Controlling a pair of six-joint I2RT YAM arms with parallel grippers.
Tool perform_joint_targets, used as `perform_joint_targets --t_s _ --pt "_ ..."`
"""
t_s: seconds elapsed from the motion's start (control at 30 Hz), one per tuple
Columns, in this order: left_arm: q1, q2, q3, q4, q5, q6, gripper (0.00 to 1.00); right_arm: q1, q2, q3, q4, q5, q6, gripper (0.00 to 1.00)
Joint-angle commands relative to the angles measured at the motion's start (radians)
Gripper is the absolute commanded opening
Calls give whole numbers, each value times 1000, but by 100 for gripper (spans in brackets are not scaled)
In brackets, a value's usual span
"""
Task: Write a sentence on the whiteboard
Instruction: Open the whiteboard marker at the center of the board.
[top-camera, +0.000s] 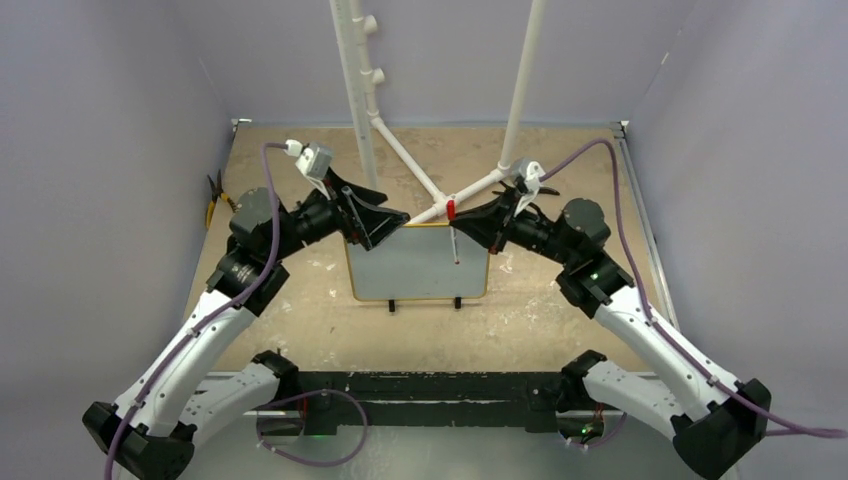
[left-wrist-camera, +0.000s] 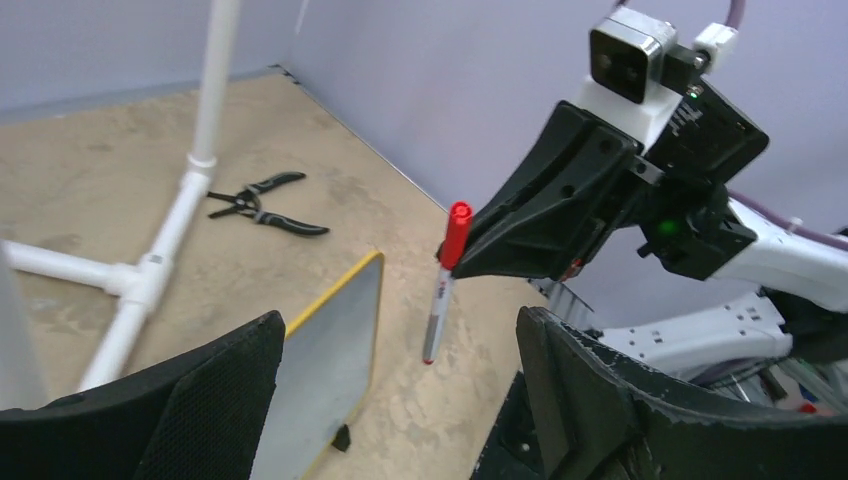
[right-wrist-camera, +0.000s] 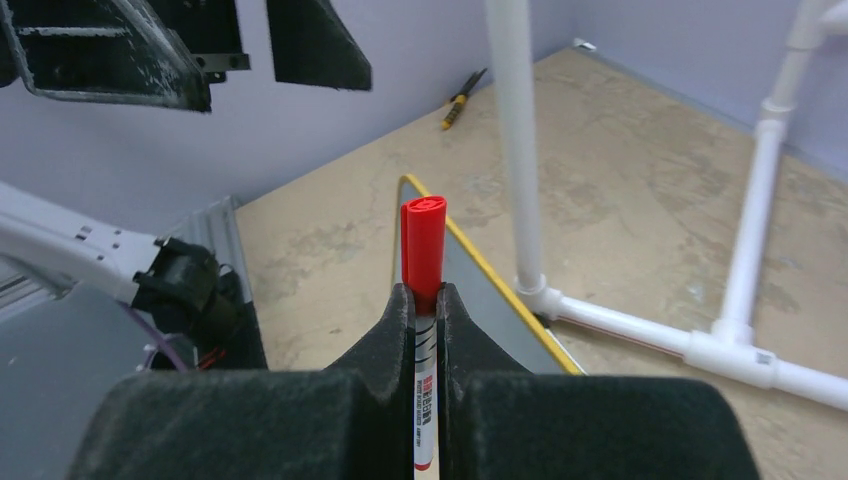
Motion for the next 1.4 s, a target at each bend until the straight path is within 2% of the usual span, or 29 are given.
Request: perform_joint_targets --t_s 0.0,0.13,0.37,0.53,0.7,1.1,1.17,1.23,1.33,1.37 --pt "-82 14 -51 134 -8 -115 82 86 40 64 51 8 -53 0" --pt "-140 45 -80 202 -31 -151 79 152 88 91 14 45 -68 0" --pt "-164 80 -77 183 -105 -128 77 249 143 142 -51 137 -107 0" --pt "-166 78 -89 160 -156 -116 59 267 163 155 -50 152 -112 0" --pt "-167 81 -96 163 -164 -126 45 271 183 167 -47 172 -114 0" --pt "-167 82 -105 99 -187 -117 46 278 201 192 -37 168 -115 0" --pt "-167 86 -106 108 -180 -122 40 279 202 194 -40 166 -116 0" --pt "-168 91 -109 131 -158 -139 30 281 202 196 -42 168 -118 0" --pt "-168 93 -116 173 -138 -169 1 281 195 190 -34 185 -116 0" --pt "-167 91 -115 178 -147 -178 0 281 187 183 -24 195 -112 0"
